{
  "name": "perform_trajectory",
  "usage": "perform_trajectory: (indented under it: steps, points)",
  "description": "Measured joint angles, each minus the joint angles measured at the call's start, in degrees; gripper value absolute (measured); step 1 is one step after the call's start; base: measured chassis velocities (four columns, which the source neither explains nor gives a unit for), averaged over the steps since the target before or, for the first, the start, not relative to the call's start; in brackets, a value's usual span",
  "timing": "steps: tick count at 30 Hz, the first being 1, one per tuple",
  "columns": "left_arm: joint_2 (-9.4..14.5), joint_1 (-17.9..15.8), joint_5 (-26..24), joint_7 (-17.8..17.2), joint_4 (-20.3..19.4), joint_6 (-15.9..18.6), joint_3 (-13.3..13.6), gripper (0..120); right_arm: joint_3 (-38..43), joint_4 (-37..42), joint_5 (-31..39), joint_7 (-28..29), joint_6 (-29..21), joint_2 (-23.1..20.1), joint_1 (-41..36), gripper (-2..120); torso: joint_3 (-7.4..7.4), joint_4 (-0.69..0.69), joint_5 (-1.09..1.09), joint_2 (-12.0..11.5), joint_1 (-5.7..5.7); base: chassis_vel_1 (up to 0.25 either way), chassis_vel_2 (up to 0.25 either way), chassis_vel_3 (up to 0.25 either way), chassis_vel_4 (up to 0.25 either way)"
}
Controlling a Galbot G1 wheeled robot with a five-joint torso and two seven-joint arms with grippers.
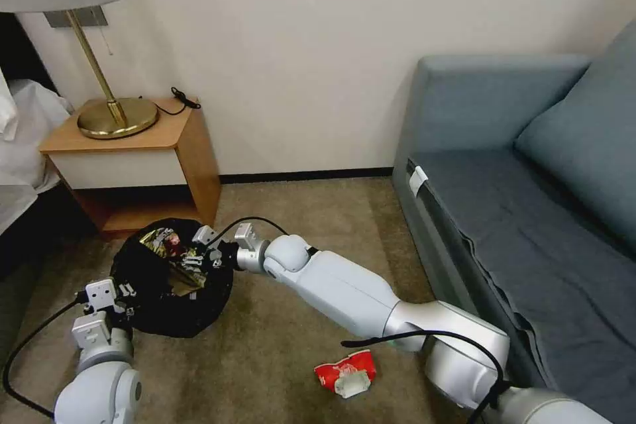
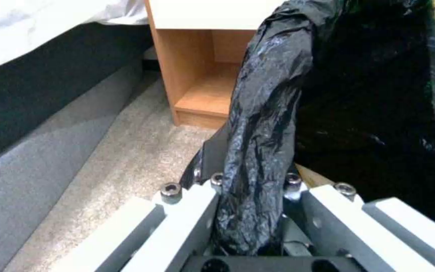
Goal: Pick up the trash bin, then pick up the garbage on the floor and place it into the trash bin.
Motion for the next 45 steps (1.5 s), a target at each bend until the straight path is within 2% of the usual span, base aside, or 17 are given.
perform_trajectory:
  steps: [2, 4, 7, 10, 12, 17, 20, 21, 23, 25, 26, 30, 32, 35, 36, 40, 45]
  points:
    - [0.0, -0.1, -0.1, 0.0, 0.3, -0.1, -0.1, 2, 0.0, 0.0, -0.5, 0.0, 0.0, 0.0, -0.7, 66, 0.0, 0.0, 0.0, 0.0, 0.0, 0.0, 0.0, 0.0, 0.0]
    - [0.0, -0.1, -0.1, 0.0, 0.4, -0.1, -0.1, 2, 0.0, 0.0, -0.7, 0.0, 0.0, 0.0, -1.0, 69, 0.0, 0.0, 0.0, 0.0, 0.0, 0.0, 0.0, 0.0, 0.0]
    - [0.0, -0.3, -0.1, 0.0, 0.8, -0.2, -0.1, 2, -0.1, 0.4, -1.3, -0.3, 0.1, 0.0, -1.4, 85, 0.0, -0.01, 0.0, 0.0, 0.0, 0.0, 0.0, 0.0, 0.0]
    - [0.0, -0.4, -0.1, 0.0, 1.0, -0.2, -0.2, 2, -0.1, 0.6, -1.5, -0.3, 0.1, 0.0, -1.4, 89, 0.0, 0.0, 0.0, 0.0, 0.0, 0.0, 0.0, 0.0, 0.0]
    - [0.2, -0.5, -0.2, 0.0, 1.5, -0.4, -0.4, 2, -0.1, 1.3, -1.6, -0.3, 0.1, -0.7, -1.3, 98, 0.0, 0.01, 0.0, 0.0, 0.0, 0.0, 0.0, 0.0, 0.0]
    - [0.9, -0.6, -0.2, -0.1, 2.4, -0.7, -1.0, 2, -0.7, 4.5, -0.7, -0.2, -1.0, -4.3, 0.1, 100, 0.0, 0.0, 0.0, 0.0, 0.0, 0.0, 0.0, 0.0, 0.0]
    - [1.9, -0.7, -0.6, -0.2, 3.4, -0.9, -2.0, 2, -1.0, 8.1, 0.1, -0.8, -3.7, -10.1, 1.2, 100, 0.0, -0.01, 0.01, 0.0, 0.0, 0.0, 0.0, 0.0, 0.0]
    - [1.9, -0.7, -0.6, -0.2, 3.4, -0.9, -2.0, 2, -1.0, 8.1, 0.1, -0.8, -3.7, -10.1, 1.2, 100, 0.0, -0.01, 0.01, 0.0, 0.0, 0.0, 0.0, 0.0, 0.0]
    - [2.8, -0.7, -1.5, -0.2, 3.8, -0.9, -2.5, 2, -1.1, 9.9, -0.6, -4.6, -6.6, -14.8, 1.4, 100, 0.0, -0.01, 0.01, 0.0, 0.0, 0.0, 0.0, 0.0, 0.0]
    - [3.4, -1.0, -2.0, -0.3, 4.3, -0.9, -2.8, 2, -1.4, 10.5, -2.0, -6.7, -7.4, -17.7, 1.0, 100, 0.0, -0.01, 0.02, 0.0, 0.0, 0.0, 0.0, 0.0, 0.0]
    - [3.4, -1.0, -2.0, -0.3, 4.3, -0.9, -2.8, 2, -1.4, 10.5, -2.0, -6.7, -7.4, -17.7, 1.0, 100, 0.0, -0.01, 0.02, 0.0, 0.0, 0.0, 0.0, 0.0, 0.0]
    - [3.9, -1.3, -2.4, -0.6, 5.0, -0.8, -3.0, 2, -2.1, 12.4, -3.0, -7.8, -8.4, -22.0, -1.4, 100, 0.0, -0.01, 0.02, 0.0, 0.0, 0.0, 0.0, 0.0, 0.0]
    - [4.2, -1.4, -2.8, -1.0, 5.2, -0.5, -3.1, 2, -3.1, 14.2, -3.0, -8.2, -8.8, -25.6, -2.4, 100, 0.0, 0.01, 0.03, 0.0, 0.0, 0.0, 0.0, 0.0, 0.0]
    - [4.9, -1.5, -3.7, -1.5, 5.5, 0.4, -4.2, 2, -5.8, 18.4, -2.7, -9.0, -9.6, -33.4, -3.1, 100, 0.0, -0.04, 0.01, 0.0, 0.0, 0.0, 0.0, 0.0, 0.0]
    - [4.9, -1.5, -3.7, -1.5, 5.5, 0.4, -4.2, 2, -5.8, 18.4, -2.7, -9.0, -9.6, -33.4, -3.1, 100, 0.0, -0.04, 0.01, 0.0, 0.0, 0.0, 0.0, 0.0, 0.0]
    - [6.1, -1.5, -4.3, -1.7, 6.5, 1.1, -5.7, 2, -7.2, 21.8, -2.5, -9.5, -10.0, -38.2, -4.8, 100, 0.0, 0.0, 0.01, 0.0, 0.0, 0.0, 0.0, 0.0, 0.0]
    - [6.9, -1.4, -5.1, -2.8, 6.6, 2.4, -5.8, 2, -5.2, 22.3, -3.7, -9.8, -9.9, -39.3, -8.4, 100, 0.0, -0.01, 0.0, 0.0, 0.0, 0.0, 0.0, 0.0, 0.0]
